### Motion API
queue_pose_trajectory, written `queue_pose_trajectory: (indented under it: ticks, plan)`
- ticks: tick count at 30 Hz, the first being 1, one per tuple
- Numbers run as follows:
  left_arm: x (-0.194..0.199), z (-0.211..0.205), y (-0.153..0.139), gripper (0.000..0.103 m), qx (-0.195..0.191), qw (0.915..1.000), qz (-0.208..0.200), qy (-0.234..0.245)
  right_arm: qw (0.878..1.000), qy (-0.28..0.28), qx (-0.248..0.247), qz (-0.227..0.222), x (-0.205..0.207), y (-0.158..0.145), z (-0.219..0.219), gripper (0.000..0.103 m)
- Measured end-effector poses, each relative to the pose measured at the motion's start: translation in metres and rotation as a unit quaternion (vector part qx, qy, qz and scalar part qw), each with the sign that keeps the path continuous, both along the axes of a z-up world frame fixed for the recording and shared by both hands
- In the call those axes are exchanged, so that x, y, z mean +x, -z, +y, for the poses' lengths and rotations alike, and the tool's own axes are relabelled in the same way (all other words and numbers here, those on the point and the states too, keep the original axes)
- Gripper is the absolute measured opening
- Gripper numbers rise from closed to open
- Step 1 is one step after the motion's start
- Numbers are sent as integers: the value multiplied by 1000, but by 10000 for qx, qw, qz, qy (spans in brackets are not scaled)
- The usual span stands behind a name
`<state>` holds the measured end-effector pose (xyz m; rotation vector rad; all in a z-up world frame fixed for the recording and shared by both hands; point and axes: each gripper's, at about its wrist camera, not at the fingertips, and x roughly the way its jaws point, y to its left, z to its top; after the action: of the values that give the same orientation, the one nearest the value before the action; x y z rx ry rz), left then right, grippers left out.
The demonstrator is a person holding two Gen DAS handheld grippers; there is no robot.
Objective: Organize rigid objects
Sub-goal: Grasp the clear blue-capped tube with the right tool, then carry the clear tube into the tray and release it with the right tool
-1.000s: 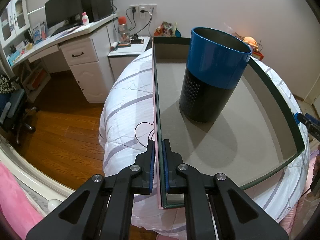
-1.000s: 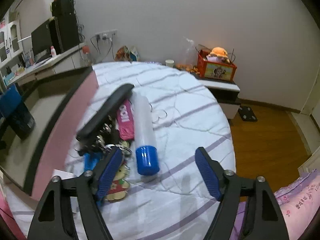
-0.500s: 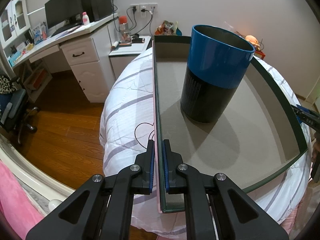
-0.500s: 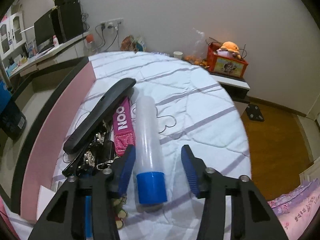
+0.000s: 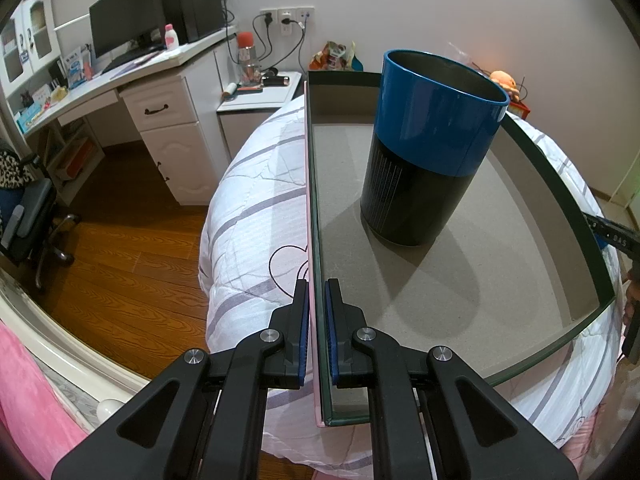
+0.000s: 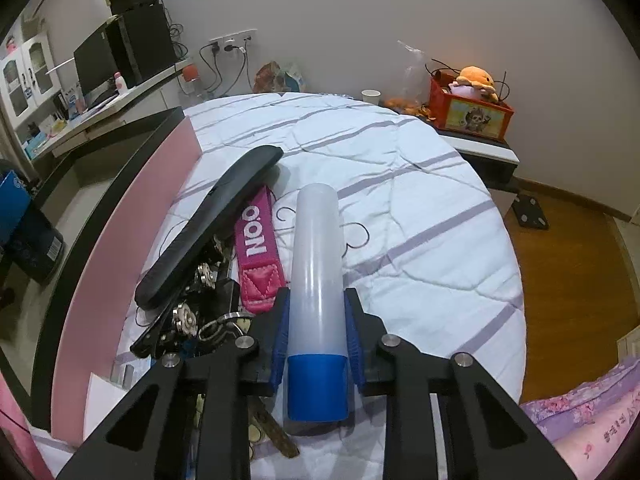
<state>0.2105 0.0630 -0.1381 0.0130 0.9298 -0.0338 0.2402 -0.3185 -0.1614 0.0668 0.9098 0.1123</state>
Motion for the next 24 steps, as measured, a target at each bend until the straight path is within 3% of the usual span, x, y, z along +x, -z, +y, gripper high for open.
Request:
queue_pose_trajectory:
  ticks: [9, 24]
  plan:
    - [0, 0, 0, 7, 4, 10000, 5, 5, 9994, 338, 10, -69, -20, -3, -9, 25]
    - [1, -1, 0, 7, 2, 10000, 8, 3, 9989, 392, -77, -237, -27, -17, -6, 26]
